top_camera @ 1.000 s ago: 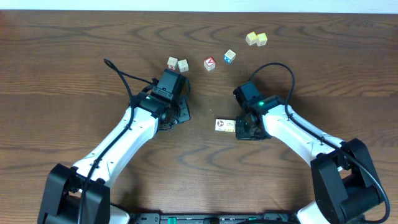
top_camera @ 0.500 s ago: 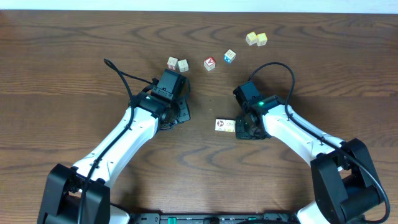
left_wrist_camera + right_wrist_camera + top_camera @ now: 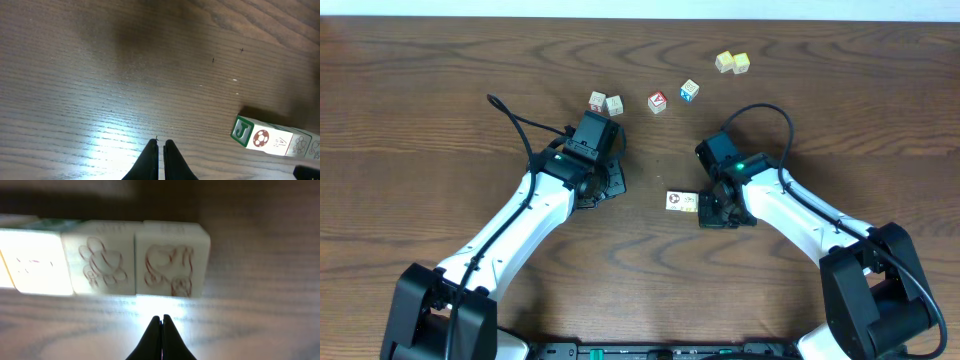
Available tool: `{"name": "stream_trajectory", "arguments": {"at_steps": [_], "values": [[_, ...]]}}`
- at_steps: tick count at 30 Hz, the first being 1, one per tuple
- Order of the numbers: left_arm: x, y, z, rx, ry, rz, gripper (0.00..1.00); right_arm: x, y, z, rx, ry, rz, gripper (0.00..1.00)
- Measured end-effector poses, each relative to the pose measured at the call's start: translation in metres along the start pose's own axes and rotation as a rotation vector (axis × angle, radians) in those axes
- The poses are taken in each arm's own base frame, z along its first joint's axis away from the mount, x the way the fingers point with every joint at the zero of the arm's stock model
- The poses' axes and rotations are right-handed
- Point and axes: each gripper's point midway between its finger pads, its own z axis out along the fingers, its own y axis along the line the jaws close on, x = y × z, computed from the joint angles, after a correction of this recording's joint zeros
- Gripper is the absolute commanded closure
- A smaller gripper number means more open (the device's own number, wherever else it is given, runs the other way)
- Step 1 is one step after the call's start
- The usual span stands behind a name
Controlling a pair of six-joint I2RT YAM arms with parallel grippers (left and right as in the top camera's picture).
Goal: Lift 4 blocks
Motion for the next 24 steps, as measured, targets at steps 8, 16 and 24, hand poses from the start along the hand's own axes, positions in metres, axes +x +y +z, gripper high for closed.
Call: {"name": "stream_trajectory", "arguments": {"at_steps": [8,16,24], "values": [[0.0,0.0,0.0,0.0,0.0,0.0,0.93,-0.01,0.019,-0.012,-0.08,-0.011,-0.004,0.99],[0.0,0.0,0.0,0.0,0.0,0.0,0.93,-0.006,0.026,-0.011,-0.065,-0.022,-0.014,0.99],[0.0,0.0,0.0,0.0,0.0,0.0,0.92,-0.006,0.024,-0.002,-0.058,-0.041,0.013,0.99]]}}
